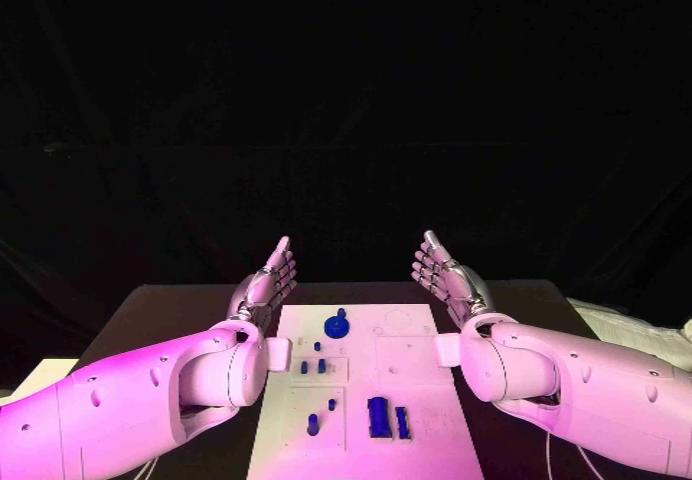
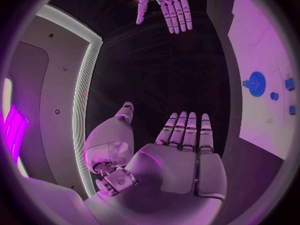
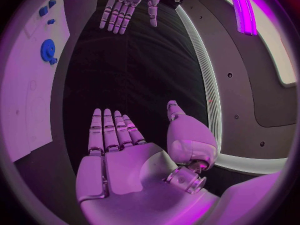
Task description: Assemble the parts on the task board
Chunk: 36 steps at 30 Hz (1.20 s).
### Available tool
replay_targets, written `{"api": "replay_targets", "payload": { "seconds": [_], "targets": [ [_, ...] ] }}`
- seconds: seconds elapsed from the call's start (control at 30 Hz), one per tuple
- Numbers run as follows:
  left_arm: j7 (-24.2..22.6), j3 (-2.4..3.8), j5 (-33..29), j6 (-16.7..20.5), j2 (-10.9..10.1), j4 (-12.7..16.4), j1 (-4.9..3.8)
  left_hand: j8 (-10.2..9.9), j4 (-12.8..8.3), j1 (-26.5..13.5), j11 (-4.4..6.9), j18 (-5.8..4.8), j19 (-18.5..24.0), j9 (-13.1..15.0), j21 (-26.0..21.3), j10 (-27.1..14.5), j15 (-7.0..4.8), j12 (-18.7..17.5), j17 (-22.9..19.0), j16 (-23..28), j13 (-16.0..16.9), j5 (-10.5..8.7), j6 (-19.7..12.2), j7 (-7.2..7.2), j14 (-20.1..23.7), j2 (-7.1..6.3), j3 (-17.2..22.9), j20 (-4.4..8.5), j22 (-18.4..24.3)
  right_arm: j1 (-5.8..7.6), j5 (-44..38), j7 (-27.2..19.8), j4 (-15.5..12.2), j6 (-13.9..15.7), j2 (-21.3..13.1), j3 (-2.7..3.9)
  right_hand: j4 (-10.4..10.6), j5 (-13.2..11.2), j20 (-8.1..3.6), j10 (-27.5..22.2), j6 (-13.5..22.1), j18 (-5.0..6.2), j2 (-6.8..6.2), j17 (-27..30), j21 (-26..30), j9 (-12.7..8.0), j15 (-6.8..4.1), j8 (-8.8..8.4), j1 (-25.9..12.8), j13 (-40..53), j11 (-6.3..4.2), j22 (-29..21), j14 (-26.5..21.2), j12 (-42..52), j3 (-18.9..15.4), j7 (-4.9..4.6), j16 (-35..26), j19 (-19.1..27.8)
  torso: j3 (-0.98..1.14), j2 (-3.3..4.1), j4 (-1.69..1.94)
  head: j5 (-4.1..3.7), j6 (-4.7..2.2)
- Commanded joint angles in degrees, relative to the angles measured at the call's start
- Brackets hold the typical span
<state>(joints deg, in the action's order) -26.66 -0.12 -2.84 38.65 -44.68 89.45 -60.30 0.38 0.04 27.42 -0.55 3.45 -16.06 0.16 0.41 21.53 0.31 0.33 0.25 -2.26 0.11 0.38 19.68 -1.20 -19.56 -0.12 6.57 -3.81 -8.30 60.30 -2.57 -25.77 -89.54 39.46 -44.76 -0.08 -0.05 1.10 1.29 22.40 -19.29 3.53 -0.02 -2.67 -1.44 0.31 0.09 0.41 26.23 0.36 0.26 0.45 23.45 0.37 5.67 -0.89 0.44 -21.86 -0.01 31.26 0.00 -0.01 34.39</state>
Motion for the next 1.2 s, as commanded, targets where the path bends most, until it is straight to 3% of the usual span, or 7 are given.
{"api": "replay_targets", "payload": {
  "seconds": [0.03, 0.13, 0.33, 0.87, 1.03, 1.13, 1.2],
  "targets": [
    [-3.13, 0.11, 2.84, 5.46, -0.01, 0.50, 0.14, -0.38, -0.04, -8.93, 0.55, -3.45, 5.20, -0.16, -0.41, -7.00, -0.31, -0.33, -0.25, 2.26, -0.11, -0.38, -6.38, 1.20, 6.38, 0.12, -2.04, 3.81, 2.70, -0.14, 2.57, -4.02, -0.41, 4.66, 0.07, 0.08, 0.05, -1.10, -1.29, -7.33, 6.29, -3.53, 0.02, 2.67, 1.44, -0.31, -0.09, -0.41, -8.57, -0.36, -0.26, -0.45, -7.67, -0.37, -5.67, 0.89, -0.44, 7.16, 0.01, -0.08, 0.00, 0.01, -0.01],
    [-3.13, 0.12, 2.84, 5.47, -0.01, 0.51, 0.14, -0.38, -0.04, -11.08, 0.55, -3.45, 6.49, -0.16, -0.41, -8.70, -0.31, -0.33, -0.25, 2.26, -0.11, -0.38, -7.93, 1.20, 7.91, 0.12, -6.57, 3.81, 3.34, -0.14, 2.57, -4.02, -0.41, 4.66, 0.07, 0.08, 0.05, -1.10, -1.29, -9.06, 7.79, -3.53, 0.02, 2.67, 1.44, -0.31, -0.09, -0.41, -10.59, -0.36, -0.26, -0.45, -9.48, -0.37, -5.67, 0.89, -0.44, 8.83, 0.01, -0.08, 0.00, 0.01, -0.01],
    [-3.13, 0.12, 2.84, 5.47, -0.01, 0.51, 0.14, -0.38, -0.04, -14.61, 0.55, -3.45, 8.47, -0.16, -0.41, -11.51, -0.31, -0.33, -0.25, 2.26, -0.11, -0.38, -10.49, 1.20, 10.44, 0.12, -6.57, 3.81, 8.30, -0.14, 2.57, -4.02, -0.41, 4.66, 0.07, 0.08, 0.05, -1.10, -1.29, -12.00, 10.30, -3.53, 0.02, 2.67, 1.44, -0.31, -0.09, -0.41, -14.00, -0.36, -0.26, -0.45, -12.53, -0.37, -5.67, 0.89, -0.44, 11.67, 0.01, -0.08, 0.00, 0.01, -0.01],
    [-3.13, 0.12, 2.84, 5.47, -0.01, 0.51, 0.14, -0.38, -0.04, -20.71, 0.55, -3.45, 11.95, -0.16, -0.41, -16.31, -0.31, -0.33, -0.25, 2.26, -0.11, -0.38, -14.77, 1.20, 14.73, 0.12, -6.57, 3.81, 8.30, -0.14, 2.57, -4.02, -0.41, 4.66, 0.07, 0.08, 0.05, -1.10, -1.29, -17.14, 14.68, -3.53, 0.02, 2.67, 1.44, -0.31, -0.09, -0.41, -19.89, -0.36, -0.26, -0.45, -17.92, -0.37, -5.67, 0.89, -0.44, 16.61, 0.01, -0.08, 0.00, 0.01, -0.01],
    [-3.13, 0.12, 2.84, 5.47, -0.01, 0.51, 0.14, -0.38, -0.04, -21.69, 0.55, -3.45, 16.06, -0.16, -0.41, -17.18, -0.31, -0.33, -0.25, 2.26, -0.11, -0.38, -15.55, 1.20, 15.55, 0.12, -6.57, 3.81, 8.30, -0.14, 2.57, -4.02, -0.41, 4.66, 0.07, 0.08, 0.05, -1.10, -1.29, -22.40, 19.29, -3.53, 0.02, 2.67, 1.44, -0.31, -0.09, -0.41, -26.23, -0.36, -0.26, -0.45, -23.45, -0.37, -5.67, 0.89, -0.44, 21.86, 0.01, -0.08, 0.00, 0.01, -0.01],
    [-3.13, 0.12, 2.84, 5.47, -0.01, 0.51, 0.14, -0.38, -0.04, -22.51, 0.55, -3.45, 16.06, -0.16, -0.41, -21.53, -0.31, -0.33, -0.25, 2.26, -0.11, -0.38, -19.68, 1.20, 19.56, 0.12, -6.57, 3.81, 8.30, -0.14, 2.57, -4.02, -0.41, 4.66, 0.07, 0.08, 0.05, -1.10, -1.29, -22.40, 19.29, -3.53, 0.02, 2.67, 1.44, -0.31, -0.09, -0.41, -26.23, -0.36, -0.26, -0.45, -23.45, -0.37, -5.67, 0.89, -0.44, 21.86, 0.01, -0.08, 0.00, 0.01, -0.01],
    [-3.13, 0.12, 2.84, 5.47, -0.01, 0.51, 0.14, -0.38, -0.04, -27.42, 0.55, -3.45, 16.06, -0.16, -0.41, -21.53, -0.31, -0.33, -0.25, 2.26, -0.11, -0.38, -19.68, 1.20, 19.56, 0.12, -6.57, 3.81, 8.30, -0.14, 2.57, -4.02, -0.41, 4.66, 0.07, 0.08, 0.05, -1.10, -1.29, -22.40, 19.29, -3.53, 0.02, 2.67, 1.44, -0.31, -0.09, -0.41, -26.23, -0.36, -0.26, -0.45, -23.45, -0.37, -5.67, 0.89, -0.44, 21.86, 0.01, -0.08, 0.00, 0.01, -0.01]
  ]
}}
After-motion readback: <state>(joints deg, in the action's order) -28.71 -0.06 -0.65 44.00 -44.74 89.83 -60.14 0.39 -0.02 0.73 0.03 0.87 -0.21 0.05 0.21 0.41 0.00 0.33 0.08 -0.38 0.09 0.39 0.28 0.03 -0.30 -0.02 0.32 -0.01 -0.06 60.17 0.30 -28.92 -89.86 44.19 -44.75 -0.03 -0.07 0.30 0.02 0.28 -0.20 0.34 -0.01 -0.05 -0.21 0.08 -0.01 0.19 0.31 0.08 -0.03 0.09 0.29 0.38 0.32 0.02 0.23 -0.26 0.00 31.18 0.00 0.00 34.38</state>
